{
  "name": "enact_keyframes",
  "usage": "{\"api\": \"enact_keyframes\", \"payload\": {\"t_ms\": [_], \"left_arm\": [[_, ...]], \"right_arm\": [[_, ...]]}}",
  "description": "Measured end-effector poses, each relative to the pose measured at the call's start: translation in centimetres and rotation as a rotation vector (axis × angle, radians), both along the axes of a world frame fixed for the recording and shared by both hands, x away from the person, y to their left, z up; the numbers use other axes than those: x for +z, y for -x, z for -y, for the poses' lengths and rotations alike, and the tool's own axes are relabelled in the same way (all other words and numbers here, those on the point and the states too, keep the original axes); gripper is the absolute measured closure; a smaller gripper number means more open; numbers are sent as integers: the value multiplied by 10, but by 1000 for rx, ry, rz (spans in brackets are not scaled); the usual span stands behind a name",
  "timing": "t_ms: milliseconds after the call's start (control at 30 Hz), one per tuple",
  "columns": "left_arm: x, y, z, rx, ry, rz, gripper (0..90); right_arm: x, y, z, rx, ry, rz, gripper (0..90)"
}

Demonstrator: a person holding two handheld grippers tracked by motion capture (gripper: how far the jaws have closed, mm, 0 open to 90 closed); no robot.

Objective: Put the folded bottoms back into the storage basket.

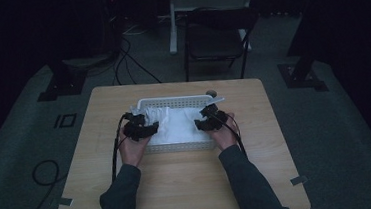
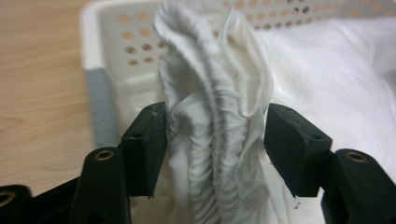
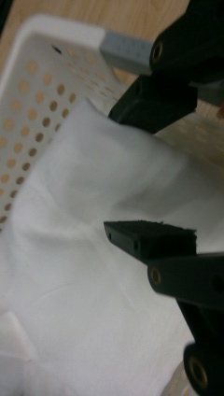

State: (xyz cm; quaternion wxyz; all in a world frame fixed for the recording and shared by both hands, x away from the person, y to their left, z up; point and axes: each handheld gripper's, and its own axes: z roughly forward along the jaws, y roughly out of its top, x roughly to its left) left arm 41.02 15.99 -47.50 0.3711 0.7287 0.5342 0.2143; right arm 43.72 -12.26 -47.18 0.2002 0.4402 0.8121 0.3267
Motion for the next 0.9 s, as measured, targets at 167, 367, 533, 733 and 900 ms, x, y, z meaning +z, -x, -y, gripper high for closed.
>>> {"api": "enact_keyframes", "payload": {"t_ms": [167,367,533,733,900], "left_arm": [[8,4,-9,18,4,32,416],[12,10,-15,17,3,56,430],[10,23,-24,20,21,83,424],[8,37,-35,34,43,100,411],[2,48,-42,52,28,117,407]], "right_arm": [[17,7,6,2,-4,58,411],[28,16,13,10,-9,94,422],[31,29,17,22,-4,127,437],[26,36,30,-10,-42,130,456],[22,48,43,-24,-82,146,457]]}}
